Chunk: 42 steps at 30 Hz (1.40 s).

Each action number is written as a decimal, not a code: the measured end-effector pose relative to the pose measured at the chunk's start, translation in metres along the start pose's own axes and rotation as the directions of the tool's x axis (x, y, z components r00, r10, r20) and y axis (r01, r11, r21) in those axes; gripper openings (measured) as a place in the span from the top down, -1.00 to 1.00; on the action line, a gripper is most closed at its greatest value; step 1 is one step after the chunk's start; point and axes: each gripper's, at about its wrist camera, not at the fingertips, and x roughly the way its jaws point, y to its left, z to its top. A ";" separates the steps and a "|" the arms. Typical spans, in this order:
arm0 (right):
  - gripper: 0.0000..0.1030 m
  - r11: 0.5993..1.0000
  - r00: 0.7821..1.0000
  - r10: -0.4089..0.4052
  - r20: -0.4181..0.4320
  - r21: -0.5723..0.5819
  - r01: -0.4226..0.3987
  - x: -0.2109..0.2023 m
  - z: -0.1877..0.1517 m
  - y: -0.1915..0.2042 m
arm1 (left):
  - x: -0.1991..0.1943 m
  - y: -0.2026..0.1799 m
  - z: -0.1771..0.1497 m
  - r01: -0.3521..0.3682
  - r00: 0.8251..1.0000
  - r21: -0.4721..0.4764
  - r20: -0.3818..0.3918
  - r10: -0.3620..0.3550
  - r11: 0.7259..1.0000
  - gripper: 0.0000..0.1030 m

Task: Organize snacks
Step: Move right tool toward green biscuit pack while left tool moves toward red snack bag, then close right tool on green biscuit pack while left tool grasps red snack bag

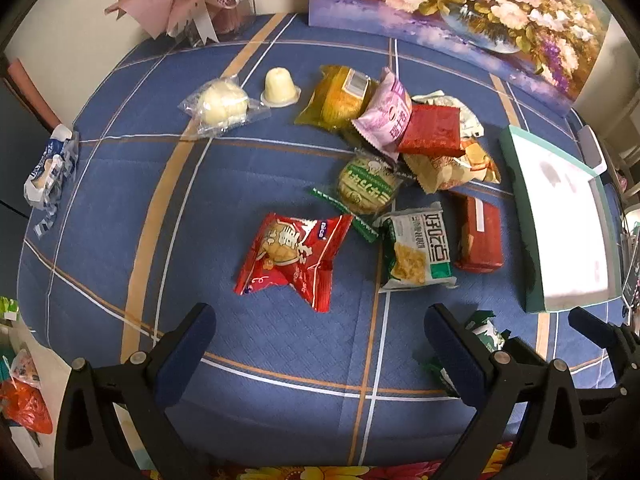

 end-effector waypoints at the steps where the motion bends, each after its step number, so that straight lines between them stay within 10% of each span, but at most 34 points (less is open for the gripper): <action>1: -1.00 1.000 1.000 0.000 -0.016 -0.011 0.000 0.003 0.001 0.002 | 0.001 0.000 0.000 0.007 1.000 -0.001 -0.007 -0.007 1.000 -1.00; 17: -1.00 0.964 0.967 -0.079 -0.242 -0.264 0.012 0.063 -0.006 0.046 | 0.008 0.012 -0.001 0.059 0.997 -0.063 -0.043 -0.062 0.996 -1.00; 42: -0.40 0.983 0.976 -0.090 -0.200 -0.178 0.054 0.085 0.028 0.021 | 0.038 0.028 0.024 0.100 0.991 -0.089 -0.082 -0.108 0.991 -0.95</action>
